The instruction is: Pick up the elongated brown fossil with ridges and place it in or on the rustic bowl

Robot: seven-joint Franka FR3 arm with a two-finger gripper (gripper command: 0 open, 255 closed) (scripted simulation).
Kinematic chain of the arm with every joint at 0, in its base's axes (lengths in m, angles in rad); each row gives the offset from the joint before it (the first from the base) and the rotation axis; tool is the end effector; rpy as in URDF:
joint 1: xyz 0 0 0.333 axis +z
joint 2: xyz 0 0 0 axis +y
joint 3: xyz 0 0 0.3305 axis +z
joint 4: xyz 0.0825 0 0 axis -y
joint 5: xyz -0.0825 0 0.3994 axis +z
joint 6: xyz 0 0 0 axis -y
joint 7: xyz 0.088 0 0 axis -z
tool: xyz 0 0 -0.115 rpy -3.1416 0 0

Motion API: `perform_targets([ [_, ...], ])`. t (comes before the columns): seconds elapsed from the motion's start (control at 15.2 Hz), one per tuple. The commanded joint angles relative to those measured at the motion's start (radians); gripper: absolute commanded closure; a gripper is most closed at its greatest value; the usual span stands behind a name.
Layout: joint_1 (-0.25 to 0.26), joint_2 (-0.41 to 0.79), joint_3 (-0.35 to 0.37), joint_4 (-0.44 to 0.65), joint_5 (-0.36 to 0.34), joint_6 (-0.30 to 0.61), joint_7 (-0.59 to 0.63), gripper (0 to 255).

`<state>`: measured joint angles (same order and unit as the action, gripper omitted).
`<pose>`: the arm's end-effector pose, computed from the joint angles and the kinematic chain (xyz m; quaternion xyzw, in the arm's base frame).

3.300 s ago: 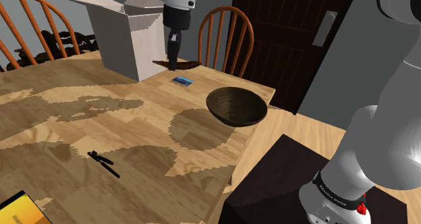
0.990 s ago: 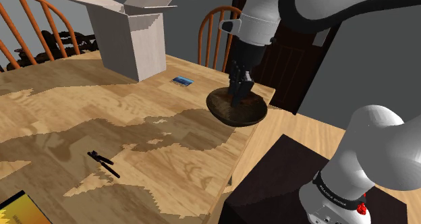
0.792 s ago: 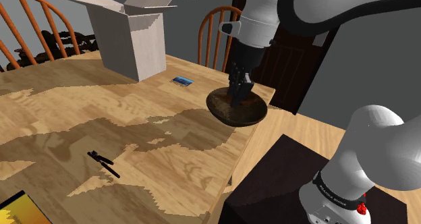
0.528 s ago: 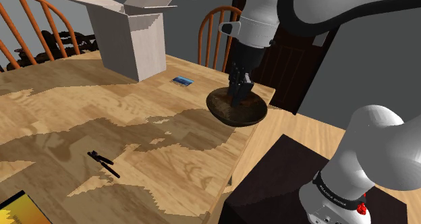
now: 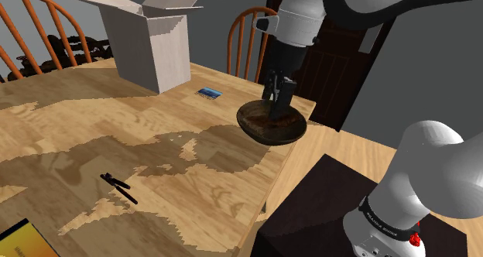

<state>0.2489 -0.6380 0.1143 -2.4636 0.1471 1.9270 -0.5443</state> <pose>0.3470 0.1486 0.5197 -0.9105 -0.4088 -0.0531 0.0309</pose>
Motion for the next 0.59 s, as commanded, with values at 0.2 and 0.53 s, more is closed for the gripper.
perform_targets([
  [0.2,-0.003,-0.011,-0.008,0.077,-0.007,-0.09,0.004,0],
  [0.53,-0.003,-0.011,-0.008,0.077,-0.007,-0.09,0.004,0],
])
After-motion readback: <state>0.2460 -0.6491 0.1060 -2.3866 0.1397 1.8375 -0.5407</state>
